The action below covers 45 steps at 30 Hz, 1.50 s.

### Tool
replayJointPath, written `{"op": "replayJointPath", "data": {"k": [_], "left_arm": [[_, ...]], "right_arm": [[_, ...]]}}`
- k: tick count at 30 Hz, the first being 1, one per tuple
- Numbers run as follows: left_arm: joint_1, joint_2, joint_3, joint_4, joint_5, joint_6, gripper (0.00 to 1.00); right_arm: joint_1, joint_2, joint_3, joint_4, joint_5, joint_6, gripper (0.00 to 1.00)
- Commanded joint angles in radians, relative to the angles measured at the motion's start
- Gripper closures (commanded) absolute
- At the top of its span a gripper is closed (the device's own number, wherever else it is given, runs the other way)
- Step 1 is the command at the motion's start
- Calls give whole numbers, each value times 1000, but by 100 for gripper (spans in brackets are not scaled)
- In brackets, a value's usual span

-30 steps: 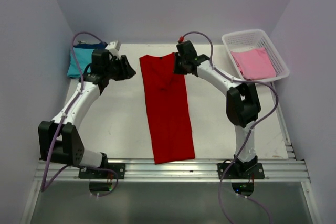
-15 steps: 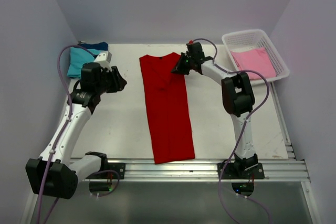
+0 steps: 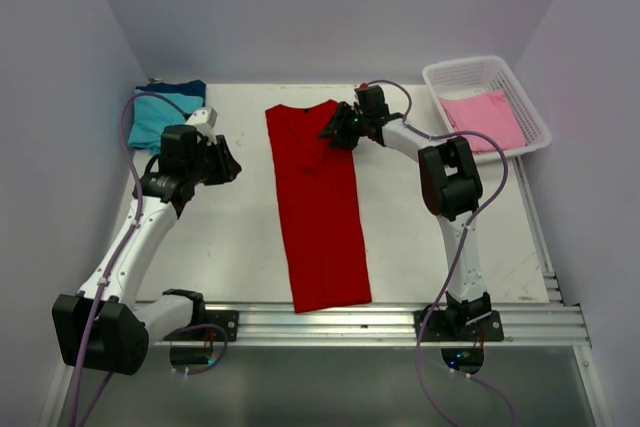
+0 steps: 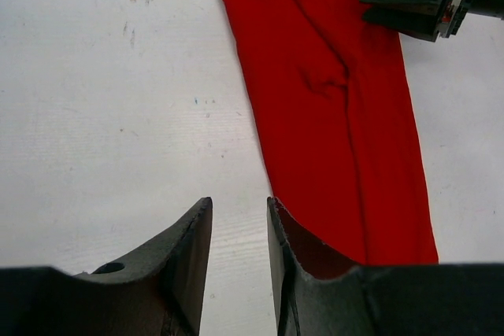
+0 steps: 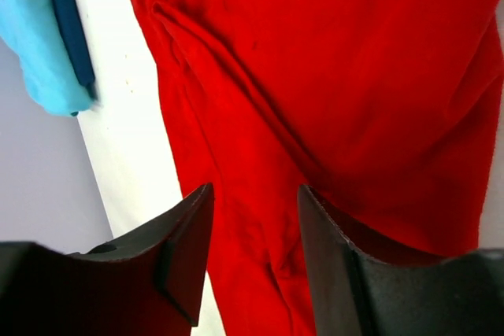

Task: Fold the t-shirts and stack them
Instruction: Fold the tshirt

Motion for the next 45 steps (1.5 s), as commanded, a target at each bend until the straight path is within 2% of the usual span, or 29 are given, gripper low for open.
{"op": "replayJointPath", "data": {"k": [1,9,18,28,35,45], "left_arm": [[-1,-3,-12,5,3,31,63],[-1,-10,-16,2,-4,32,65],[-1,-7,-19,2,-6,29,66],[-1,-12,-32,-2,-13,29,68],[-1,-12,-39,-2,-20,28,69],[-1,-15,-48,4,-24,26,70]], "right_arm": [[-17,-1,-15,29,6,1,48],[-39,-7,-51,58,8,13,49],[-47,13,-71,90,-16,31,54],[-47,34,-111,216,-90,116,57],[-47,43,-173,310,-154,166,63],[-47,13,-216,454,-250,229,64]]}}
